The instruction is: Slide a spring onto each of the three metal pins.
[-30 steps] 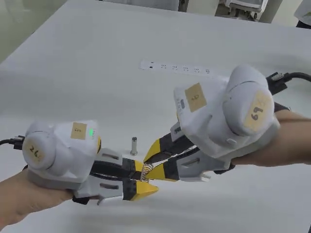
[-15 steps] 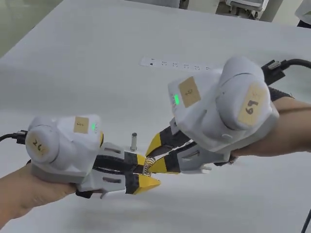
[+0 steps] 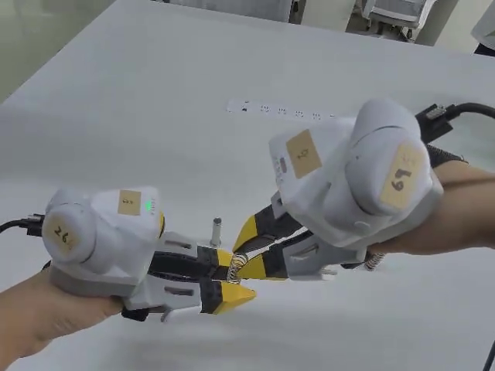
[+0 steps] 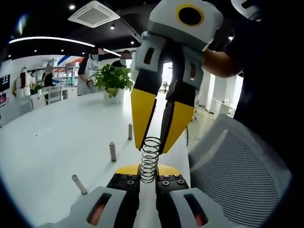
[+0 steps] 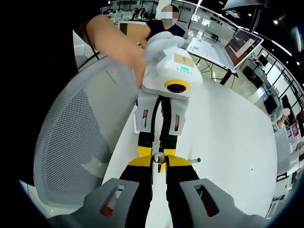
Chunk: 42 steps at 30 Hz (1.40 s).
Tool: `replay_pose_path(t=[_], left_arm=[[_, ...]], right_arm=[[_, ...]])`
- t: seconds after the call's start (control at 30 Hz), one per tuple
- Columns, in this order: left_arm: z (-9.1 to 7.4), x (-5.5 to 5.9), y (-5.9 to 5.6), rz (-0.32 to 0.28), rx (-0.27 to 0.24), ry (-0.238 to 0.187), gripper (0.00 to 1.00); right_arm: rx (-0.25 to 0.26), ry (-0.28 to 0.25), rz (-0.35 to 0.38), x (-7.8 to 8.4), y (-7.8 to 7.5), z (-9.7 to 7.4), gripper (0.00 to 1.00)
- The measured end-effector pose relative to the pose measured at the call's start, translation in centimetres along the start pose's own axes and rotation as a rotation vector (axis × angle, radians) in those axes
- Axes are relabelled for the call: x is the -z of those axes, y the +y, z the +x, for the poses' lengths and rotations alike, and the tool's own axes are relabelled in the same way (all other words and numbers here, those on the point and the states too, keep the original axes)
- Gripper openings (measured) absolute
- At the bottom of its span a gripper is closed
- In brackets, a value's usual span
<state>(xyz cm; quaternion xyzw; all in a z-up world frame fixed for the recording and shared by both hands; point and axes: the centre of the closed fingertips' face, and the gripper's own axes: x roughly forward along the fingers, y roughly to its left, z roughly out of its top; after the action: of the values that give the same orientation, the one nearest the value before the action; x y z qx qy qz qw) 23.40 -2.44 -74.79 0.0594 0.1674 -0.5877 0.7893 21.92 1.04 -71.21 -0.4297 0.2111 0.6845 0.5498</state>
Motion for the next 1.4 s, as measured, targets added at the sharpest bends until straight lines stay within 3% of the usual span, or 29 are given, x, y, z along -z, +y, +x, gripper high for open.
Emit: replay_pose_path(t=[0.4,0.57,1.0,1.4], left_arm=[[-0.9,-0.4,0.4,0.009,-0.024,-0.012,0.04],[-1.0,-1.0,0.3,-0.009,-0.019,-0.038,0.07],[-1.6,0.9,0.3,-0.031,-0.05,0.038,0.21],[-4.2,2.3,2.1,-0.064,-0.157,0.078,0.5]], right_arm=[[0.001,0.019,-0.06,-0.8,-0.4,0.1,0.07],[0.006,0.042,-0.079,-0.6,-0.4,0.2,0.07],[0.019,0.044,-0.063,0.2,-0.3,0.0,0.07],[0.03,0.051,-0.047,1.1,-0.6,-0.1,0.07]])
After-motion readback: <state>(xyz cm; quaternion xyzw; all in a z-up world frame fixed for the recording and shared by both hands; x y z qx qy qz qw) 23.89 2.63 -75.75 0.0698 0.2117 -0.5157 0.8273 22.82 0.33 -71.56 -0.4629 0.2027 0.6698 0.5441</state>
